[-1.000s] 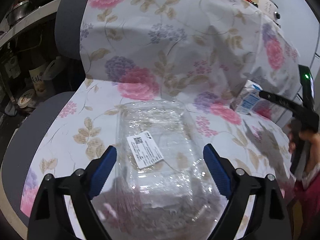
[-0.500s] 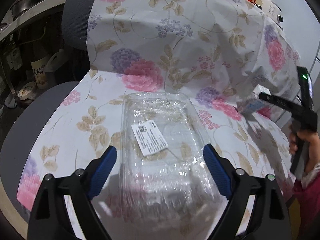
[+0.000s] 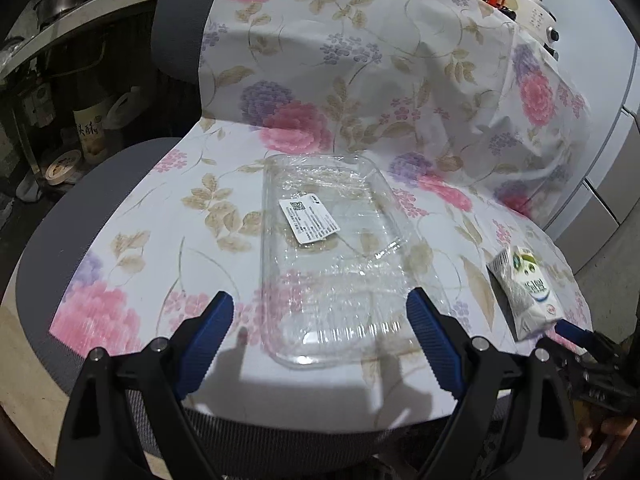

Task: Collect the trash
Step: 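Grasp the small white-and-blue milk carton with the right gripper and lift it, then grasp the clear plastic tray edge with the left gripper while the right gripper holds the carton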

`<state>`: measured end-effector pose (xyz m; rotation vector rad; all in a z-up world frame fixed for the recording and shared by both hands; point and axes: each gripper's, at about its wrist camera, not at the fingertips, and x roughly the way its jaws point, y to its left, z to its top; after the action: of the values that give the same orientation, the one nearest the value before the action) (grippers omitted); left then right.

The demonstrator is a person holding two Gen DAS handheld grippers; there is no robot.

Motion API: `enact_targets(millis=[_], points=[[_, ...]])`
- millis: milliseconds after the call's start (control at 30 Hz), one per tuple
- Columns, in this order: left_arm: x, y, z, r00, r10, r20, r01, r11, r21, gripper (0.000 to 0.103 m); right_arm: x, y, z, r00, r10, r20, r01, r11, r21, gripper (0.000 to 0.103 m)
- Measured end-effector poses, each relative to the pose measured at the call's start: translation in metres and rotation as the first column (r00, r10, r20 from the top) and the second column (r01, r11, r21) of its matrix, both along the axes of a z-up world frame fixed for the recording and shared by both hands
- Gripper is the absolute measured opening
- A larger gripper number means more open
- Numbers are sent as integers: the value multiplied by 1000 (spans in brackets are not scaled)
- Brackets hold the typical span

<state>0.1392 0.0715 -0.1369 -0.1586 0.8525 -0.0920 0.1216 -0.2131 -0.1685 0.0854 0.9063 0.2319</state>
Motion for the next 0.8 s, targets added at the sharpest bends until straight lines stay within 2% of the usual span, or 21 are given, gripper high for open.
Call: enact_targets(millis=[100, 200, 367, 533, 700, 800], points=[[-4, -3, 1, 1000, -4, 2, 4, 1000, 2, 86, -9, -2, 5, 999, 0, 33, 1, 1000, -10, 85], [-4, -6, 1, 1000, -8, -2, 8, 1000, 7, 86, 0, -5, 8, 999, -5, 46, 6, 1000, -16, 87], [-4, -10, -3, 1000, -19, -13, 19, 999, 27, 86, 31, -3, 2, 1000, -22, 5, 22, 1000, 7, 88], [-1, -2, -7, 1000, -2, -25, 3, 999, 32, 86, 59, 7, -11, 996, -48, -71, 47, 999, -21, 88], [1, 7, -11, 999, 18, -34, -17, 1000, 25, 86, 67, 14, -15, 995, -65, -82, 61, 996, -59, 87], [2, 11, -12, 999, 21, -35, -20, 1000, 21, 86, 61, 14, -12, 995, -72, -68, 67, 995, -74, 81]])
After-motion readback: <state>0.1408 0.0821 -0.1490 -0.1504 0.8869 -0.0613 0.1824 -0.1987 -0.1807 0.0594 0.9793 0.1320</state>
